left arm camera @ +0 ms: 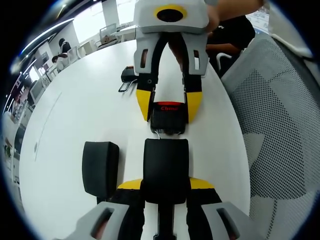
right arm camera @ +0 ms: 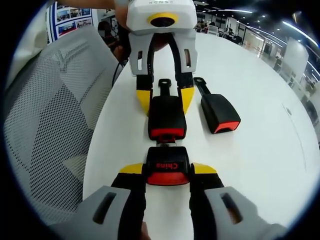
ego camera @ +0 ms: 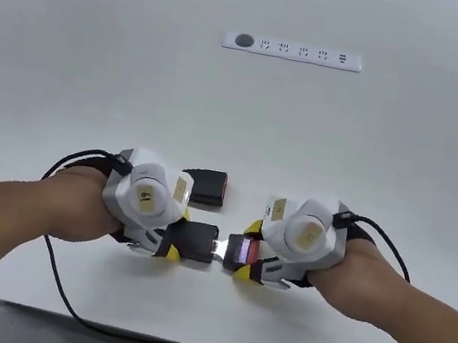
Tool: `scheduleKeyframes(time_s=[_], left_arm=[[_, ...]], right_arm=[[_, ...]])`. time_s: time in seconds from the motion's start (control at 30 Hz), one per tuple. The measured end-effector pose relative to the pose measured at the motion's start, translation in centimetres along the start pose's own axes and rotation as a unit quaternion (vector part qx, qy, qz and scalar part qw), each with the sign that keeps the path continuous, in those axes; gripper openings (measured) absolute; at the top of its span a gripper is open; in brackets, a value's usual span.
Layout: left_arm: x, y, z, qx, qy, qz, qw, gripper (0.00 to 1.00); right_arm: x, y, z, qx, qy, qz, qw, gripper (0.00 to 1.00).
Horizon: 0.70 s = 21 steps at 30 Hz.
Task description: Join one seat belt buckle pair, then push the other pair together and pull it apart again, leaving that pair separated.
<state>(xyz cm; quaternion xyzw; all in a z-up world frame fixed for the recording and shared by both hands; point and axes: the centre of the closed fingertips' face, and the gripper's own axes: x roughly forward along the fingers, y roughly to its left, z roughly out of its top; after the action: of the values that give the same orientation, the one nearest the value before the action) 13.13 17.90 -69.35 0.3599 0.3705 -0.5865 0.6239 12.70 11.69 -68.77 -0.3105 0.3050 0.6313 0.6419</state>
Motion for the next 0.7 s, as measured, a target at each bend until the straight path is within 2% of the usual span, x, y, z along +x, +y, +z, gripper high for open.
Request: scheduleKeyframes(time_s=[0.03,0.3,0.33,0.37,0.4,0.5,0.57,0.7], left_arm=[[0.0,0.0,0.0,-0.001,0.001,-0.001,1.0000,0.31],[-0.1,0.1,0.0,-0.008,-0.008,0.001,0.9999,0.31],[-0.1,0.0,-0.1,-0.010,-0.006,0.002,0.9999,0.31],[-0.1,0.0,-0.1,-0.011,-0.008,0.001,0.9999,0.31],[-0.2,0.0,0.0,-0.010,-0.009,0.002,0.9999,0.31],[-0.1,0.0,0.0,-0.008,-0.007,0.001,0.9999,0.31],[-0.1,0.0,0.0,-0.007,-0.005,0.001,1.0000,0.31],[-0.1,0.0,0.0,-0.011,-0.005,0.001,0.9999,0.32]], right_arm=[[0.2,0.0,0.0,-0.005,0.006,0.001,1.0000,0.31],[0.5,-0.1,0.2,0.013,-0.007,-0.003,0.9999,0.31],[0.3,-1.0,-0.4,0.018,0.013,-0.025,0.9994,0.31],[0.7,-0.7,-0.4,-0.002,0.005,0.003,1.0000,0.31],[0.7,-0.9,-0.5,0.014,-0.002,-0.008,0.9999,0.31],[1.1,-0.3,-0.3,0.018,-0.003,-0.008,0.9998,0.31],[0.5,0.0,0.2,0.015,-0.001,-0.007,0.9999,0.31],[1.1,-0.2,-0.1,0.016,-0.002,-0.002,0.9999,0.31]])
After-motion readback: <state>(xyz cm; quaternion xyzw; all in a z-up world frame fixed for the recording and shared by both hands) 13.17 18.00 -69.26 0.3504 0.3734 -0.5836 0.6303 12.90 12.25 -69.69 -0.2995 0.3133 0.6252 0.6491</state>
